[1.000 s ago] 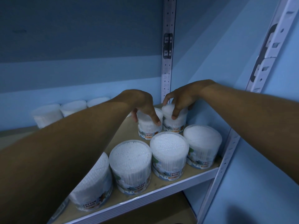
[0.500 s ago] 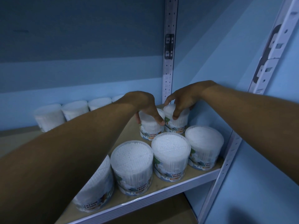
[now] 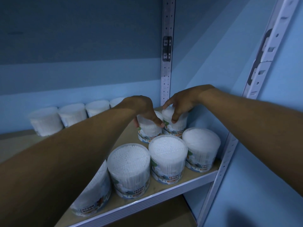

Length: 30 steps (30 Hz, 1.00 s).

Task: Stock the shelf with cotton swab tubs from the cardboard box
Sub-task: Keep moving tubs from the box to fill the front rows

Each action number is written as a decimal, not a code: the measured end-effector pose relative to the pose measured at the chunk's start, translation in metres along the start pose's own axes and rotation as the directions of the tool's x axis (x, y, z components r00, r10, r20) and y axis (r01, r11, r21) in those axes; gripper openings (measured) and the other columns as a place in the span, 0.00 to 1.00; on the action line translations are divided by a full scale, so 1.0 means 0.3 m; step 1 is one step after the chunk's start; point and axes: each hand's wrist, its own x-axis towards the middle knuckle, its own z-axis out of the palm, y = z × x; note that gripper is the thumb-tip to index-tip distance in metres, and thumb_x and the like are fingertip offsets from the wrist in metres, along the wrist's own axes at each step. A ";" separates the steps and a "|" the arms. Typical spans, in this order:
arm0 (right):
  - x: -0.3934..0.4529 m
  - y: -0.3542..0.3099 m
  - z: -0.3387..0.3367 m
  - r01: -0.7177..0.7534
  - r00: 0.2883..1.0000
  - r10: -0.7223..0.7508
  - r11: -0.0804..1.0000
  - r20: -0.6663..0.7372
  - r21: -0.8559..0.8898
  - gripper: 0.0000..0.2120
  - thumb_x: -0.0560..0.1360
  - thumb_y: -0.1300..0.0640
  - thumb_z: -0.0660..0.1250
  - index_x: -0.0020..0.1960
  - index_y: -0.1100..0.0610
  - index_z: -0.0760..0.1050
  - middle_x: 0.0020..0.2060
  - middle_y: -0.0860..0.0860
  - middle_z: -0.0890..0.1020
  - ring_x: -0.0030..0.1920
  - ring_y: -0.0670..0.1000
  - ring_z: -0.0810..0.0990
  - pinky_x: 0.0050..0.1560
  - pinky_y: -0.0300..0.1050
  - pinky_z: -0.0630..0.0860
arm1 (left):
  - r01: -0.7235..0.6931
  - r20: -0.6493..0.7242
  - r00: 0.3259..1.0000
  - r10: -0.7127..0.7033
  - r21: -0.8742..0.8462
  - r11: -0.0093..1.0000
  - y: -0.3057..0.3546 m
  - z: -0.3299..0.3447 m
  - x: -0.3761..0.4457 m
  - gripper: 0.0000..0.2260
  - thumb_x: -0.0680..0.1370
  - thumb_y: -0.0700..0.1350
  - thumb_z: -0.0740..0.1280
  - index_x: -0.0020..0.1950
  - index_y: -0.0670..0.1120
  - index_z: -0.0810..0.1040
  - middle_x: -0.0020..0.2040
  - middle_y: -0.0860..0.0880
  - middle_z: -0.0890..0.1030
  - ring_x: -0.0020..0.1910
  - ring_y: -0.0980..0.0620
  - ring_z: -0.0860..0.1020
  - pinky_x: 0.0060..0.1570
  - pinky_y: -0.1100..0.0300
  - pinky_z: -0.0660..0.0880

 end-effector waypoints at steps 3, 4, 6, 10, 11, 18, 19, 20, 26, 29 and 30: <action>-0.005 -0.004 0.002 -0.008 1.000 0.008 1.000 0.009 -0.006 0.39 0.66 0.43 0.79 0.73 0.38 0.66 0.70 0.47 0.67 0.64 0.55 0.73 0.57 0.50 0.81 | -0.010 -0.010 1.000 0.011 0.021 1.000 -0.002 0.003 -0.004 0.40 0.67 0.63 0.75 0.70 0.40 0.70 0.69 0.44 0.71 0.41 0.45 0.80 0.44 0.58 0.82; -0.008 -0.004 0.002 -0.012 1.000 0.012 1.000 0.013 -0.008 0.39 0.66 0.43 0.79 0.73 0.38 0.66 0.70 0.47 0.67 0.64 0.55 0.73 0.57 0.50 0.81 | -0.016 -0.013 1.000 0.016 0.023 1.000 -0.002 0.003 -0.008 0.40 0.67 0.64 0.75 0.70 0.40 0.70 0.70 0.44 0.70 0.39 0.46 0.80 0.44 0.59 0.81; -0.013 -0.006 0.002 -0.020 0.999 0.020 1.000 0.025 -0.008 0.40 0.66 0.43 0.79 0.73 0.37 0.66 0.71 0.47 0.67 0.65 0.56 0.73 0.57 0.50 0.81 | -0.025 -0.029 0.999 0.026 0.035 0.999 0.003 0.005 -0.017 0.41 0.68 0.65 0.74 0.71 0.40 0.69 0.72 0.45 0.69 0.36 0.47 0.80 0.45 0.59 0.82; -0.032 -0.011 0.003 -0.039 0.998 0.039 0.999 0.043 0.000 0.38 0.68 0.42 0.78 0.73 0.37 0.66 0.71 0.48 0.68 0.66 0.56 0.72 0.60 0.51 0.79 | -0.014 -0.074 0.997 0.016 0.034 0.999 0.023 0.009 -0.038 0.36 0.75 0.63 0.68 0.74 0.41 0.67 0.75 0.45 0.65 0.35 0.47 0.79 0.48 0.57 0.81; -0.039 -0.009 0.005 -0.045 0.998 0.044 0.999 0.040 0.014 0.37 0.68 0.42 0.77 0.73 0.37 0.67 0.71 0.48 0.68 0.66 0.56 0.72 0.61 0.51 0.78 | -0.008 -0.078 0.997 0.011 0.033 0.999 0.025 0.010 -0.040 0.34 0.76 0.62 0.68 0.74 0.41 0.67 0.75 0.44 0.65 0.35 0.46 0.80 0.49 0.56 0.81; -0.086 -0.008 0.015 -0.057 0.997 0.054 0.996 0.049 0.075 0.35 0.70 0.45 0.77 0.74 0.38 0.67 0.71 0.47 0.68 0.66 0.57 0.73 0.61 0.52 0.78 | 0.001 -0.080 0.997 0.005 0.081 0.997 0.035 0.019 -0.066 0.32 0.77 0.60 0.67 0.73 0.41 0.67 0.76 0.44 0.65 0.32 0.47 0.82 0.44 0.59 0.79; -0.091 -0.008 0.016 -0.056 0.997 0.053 0.996 0.050 0.072 0.35 0.70 0.45 0.77 0.74 0.38 0.67 0.71 0.47 0.67 0.67 0.57 0.72 0.62 0.52 0.78 | 0.000 -0.082 0.997 0.008 0.092 0.996 0.037 0.020 -0.068 0.32 0.77 0.60 0.67 0.73 0.41 0.68 0.76 0.44 0.65 0.32 0.46 0.82 0.44 0.59 0.79; -0.096 -0.007 0.016 -0.056 0.997 0.052 0.996 0.051 0.066 0.35 0.70 0.45 0.77 0.74 0.38 0.67 0.72 0.47 0.67 0.68 0.57 0.72 0.62 0.52 0.78 | -0.002 -0.084 0.996 0.011 0.099 0.995 0.037 0.021 -0.069 0.32 0.77 0.61 0.67 0.72 0.41 0.68 0.75 0.45 0.66 0.33 0.46 0.82 0.44 0.59 0.80; -0.122 -0.007 0.024 -0.057 0.998 0.055 0.997 0.044 0.044 0.36 0.70 0.43 0.76 0.74 0.37 0.66 0.72 0.47 0.67 0.68 0.56 0.72 0.63 0.52 0.77 | 0.005 -0.079 0.997 0.004 0.118 0.993 0.044 0.031 -0.075 0.33 0.75 0.63 0.68 0.71 0.41 0.69 0.74 0.44 0.67 0.35 0.45 0.83 0.51 0.56 0.81; -0.132 -0.006 0.026 -0.062 0.997 0.059 0.997 0.046 0.055 0.36 0.69 0.44 0.77 0.74 0.38 0.67 0.72 0.47 0.67 0.68 0.57 0.72 0.63 0.52 0.77 | -0.008 -0.083 0.996 0.020 0.135 0.991 0.045 0.034 -0.079 0.32 0.76 0.64 0.67 0.69 0.42 0.71 0.73 0.45 0.68 0.33 0.47 0.83 0.49 0.58 0.81; -0.135 -0.007 0.026 -0.064 0.997 0.061 0.996 0.047 0.061 0.36 0.69 0.44 0.77 0.74 0.38 0.67 0.72 0.47 0.67 0.68 0.57 0.72 0.63 0.52 0.77 | -0.008 -0.085 0.996 0.020 0.135 0.991 0.044 0.035 -0.080 0.31 0.75 0.64 0.67 0.68 0.42 0.71 0.73 0.45 0.69 0.32 0.47 0.83 0.49 0.58 0.81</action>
